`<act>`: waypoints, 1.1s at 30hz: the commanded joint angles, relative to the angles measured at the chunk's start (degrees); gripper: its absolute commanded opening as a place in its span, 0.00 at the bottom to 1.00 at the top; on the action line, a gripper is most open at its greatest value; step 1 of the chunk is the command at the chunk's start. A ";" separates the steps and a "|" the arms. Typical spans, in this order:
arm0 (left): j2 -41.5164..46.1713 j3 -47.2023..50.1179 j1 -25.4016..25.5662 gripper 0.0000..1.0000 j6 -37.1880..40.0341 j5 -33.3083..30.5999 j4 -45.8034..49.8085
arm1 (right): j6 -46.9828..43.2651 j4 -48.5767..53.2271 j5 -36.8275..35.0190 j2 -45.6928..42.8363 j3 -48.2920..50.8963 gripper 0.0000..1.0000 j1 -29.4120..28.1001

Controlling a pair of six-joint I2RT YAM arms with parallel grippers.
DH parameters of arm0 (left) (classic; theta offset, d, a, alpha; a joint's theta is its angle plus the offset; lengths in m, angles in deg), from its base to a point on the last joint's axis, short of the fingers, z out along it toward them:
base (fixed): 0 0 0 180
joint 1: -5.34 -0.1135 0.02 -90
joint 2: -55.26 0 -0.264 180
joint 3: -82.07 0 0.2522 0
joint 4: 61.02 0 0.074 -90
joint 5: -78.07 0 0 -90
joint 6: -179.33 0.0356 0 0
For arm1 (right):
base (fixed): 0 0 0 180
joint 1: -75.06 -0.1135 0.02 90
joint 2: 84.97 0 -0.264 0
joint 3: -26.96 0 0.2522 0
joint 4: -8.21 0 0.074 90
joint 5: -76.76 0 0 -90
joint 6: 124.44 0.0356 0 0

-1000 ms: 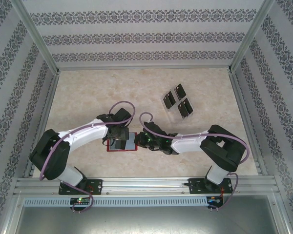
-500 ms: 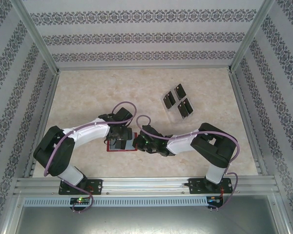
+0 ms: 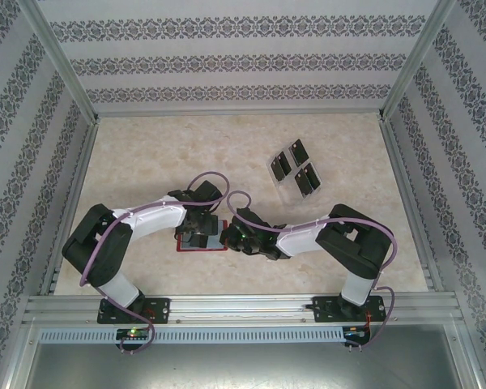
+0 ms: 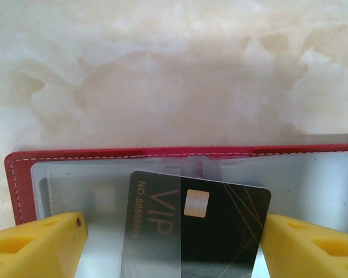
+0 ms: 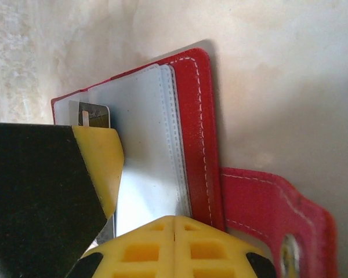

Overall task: Put the credit cards into the card holder
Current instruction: Insert the credit card into the card slot.

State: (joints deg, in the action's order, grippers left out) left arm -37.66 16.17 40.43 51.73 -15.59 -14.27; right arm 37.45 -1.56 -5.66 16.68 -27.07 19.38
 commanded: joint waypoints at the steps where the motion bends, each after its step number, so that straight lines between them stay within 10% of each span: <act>1: 0.34 1.28 -0.54 0.80 0.17 -3.16 3.67 | 0.53 1.79 -2.12 0.80 0.22 0.00 -0.56; 33: 8.59 5.37 -3.63 0.80 -0.98 -4.36 5.35 | -1.28 3.70 -1.69 0.71 -1.54 0.00 -0.48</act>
State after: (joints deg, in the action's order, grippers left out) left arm -31.28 20.85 37.45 51.42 -19.96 -10.23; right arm 37.50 -0.40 -6.52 16.87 -27.57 19.29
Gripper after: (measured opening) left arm 0.798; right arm 0.066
